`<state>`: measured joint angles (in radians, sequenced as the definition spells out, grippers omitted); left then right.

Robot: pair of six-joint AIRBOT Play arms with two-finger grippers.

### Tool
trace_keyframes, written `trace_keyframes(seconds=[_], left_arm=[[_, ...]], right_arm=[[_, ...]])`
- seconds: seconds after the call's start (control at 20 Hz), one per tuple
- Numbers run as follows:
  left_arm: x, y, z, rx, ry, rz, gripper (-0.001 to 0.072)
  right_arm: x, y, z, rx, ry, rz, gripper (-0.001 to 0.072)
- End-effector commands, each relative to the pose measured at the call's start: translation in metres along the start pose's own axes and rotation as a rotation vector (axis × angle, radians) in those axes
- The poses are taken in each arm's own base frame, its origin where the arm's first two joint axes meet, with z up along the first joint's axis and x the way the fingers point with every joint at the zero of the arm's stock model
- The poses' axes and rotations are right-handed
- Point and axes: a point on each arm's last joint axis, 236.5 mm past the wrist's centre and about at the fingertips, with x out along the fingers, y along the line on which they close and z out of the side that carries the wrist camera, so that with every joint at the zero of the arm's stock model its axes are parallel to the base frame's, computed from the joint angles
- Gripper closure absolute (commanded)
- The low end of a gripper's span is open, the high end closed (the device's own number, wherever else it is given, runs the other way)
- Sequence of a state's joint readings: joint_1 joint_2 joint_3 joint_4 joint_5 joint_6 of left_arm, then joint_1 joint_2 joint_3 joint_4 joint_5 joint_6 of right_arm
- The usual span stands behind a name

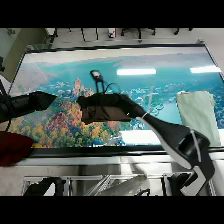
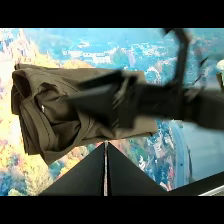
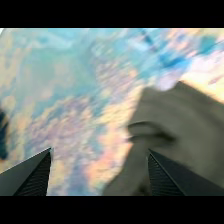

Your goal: Fold the shirts.

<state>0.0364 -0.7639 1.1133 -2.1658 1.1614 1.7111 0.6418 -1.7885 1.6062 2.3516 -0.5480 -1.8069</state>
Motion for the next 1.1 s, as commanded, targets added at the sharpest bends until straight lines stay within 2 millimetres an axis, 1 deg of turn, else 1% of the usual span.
trace_keyframes(seconds=[0.0, 0.05, 0.1, 0.15, 0.2, 0.25, 0.3, 0.4, 0.45, 0.5, 0.6, 0.75, 0.9, 0.95, 1.05], left_arm=[[-0.02, -0.009, -0.002, 0.031, -0.068, 0.0, 0.0693], [-0.029, -0.015, 0.002, 0.046, -0.093, -0.003, 0.0693], [-0.035, -0.019, 0.006, 0.058, -0.114, -0.005, 0.0693], [-0.04, -0.022, 0.007, 0.065, -0.128, -0.007, 0.0693], [-0.043, -0.024, 0.006, 0.071, -0.132, -0.008, 0.0693], [-0.043, -0.025, 0.004, 0.072, -0.126, -0.01, 0.0693], [-0.042, -0.025, 0.003, 0.07, -0.119, -0.011, 0.0693], [-0.038, -0.022, 0.001, 0.059, -0.117, -0.011, 0.0693], [-0.034, -0.019, -0.001, 0.051, -0.112, -0.008, 0.0693], [-0.031, -0.016, -0.005, 0.042, -0.103, -0.005, 0.0694], [-0.029, -0.014, -0.009, 0.036, -0.089, -0.003, 0.0694], [-0.029, -0.014, -0.009, 0.036, -0.091, -0.003, 0.0693], [-0.029, -0.014, -0.009, 0.036, -0.091, -0.003, 0.0693], [-0.029, -0.014, -0.009, 0.036, -0.091, -0.003, 0.0693], [-0.029, -0.014, -0.009, 0.037, -0.09, -0.004, 0.0693]], right_arm=[[-0.089, -0.078, 0.027, 0.076, 0.101, -0.095, 0.0071], [-0.123, -0.11, 0.03, 0.156, 0.131, -0.126, 0.007], [-0.152, -0.14, 0.027, 0.235, 0.162, -0.154, 0.007], [-0.173, -0.165, 0.02, 0.308, 0.193, -0.175, 0.007], [-0.19, -0.188, 0.009, 0.382, 0.222, -0.193, 0.0069], [-0.196, -0.205, -0.003, 0.433, 0.244, -0.205, 0.0069], [-0.196, -0.217, -0.017, 0.477, 0.265, -0.211, 0.0069], [-0.182, -0.228, -0.048, 0.533, 0.319, -0.216, 0.0069], [-0.171, -0.229, -0.064, 0.556, 0.351, -0.206, 0.0069], [-0.158, -0.226, -0.074, 0.579, 0.372, -0.17, 0.0069], [-0.133, -0.216, -0.086, 0.632, 0.396, -0.087, 0.0068], [-0.104, -0.215, -0.112, 0.657, 0.455, -0.079, 0.0069], [-0.083, -0.208, -0.131, 0.671, 0.494, -0.075, 0.0069], [-0.078, -0.207, -0.134, 0.672, 0.497, -0.079, 0.0069], [-0.073, -0.201, -0.132, 0.666, 0.492, -0.07, 0.0072]])
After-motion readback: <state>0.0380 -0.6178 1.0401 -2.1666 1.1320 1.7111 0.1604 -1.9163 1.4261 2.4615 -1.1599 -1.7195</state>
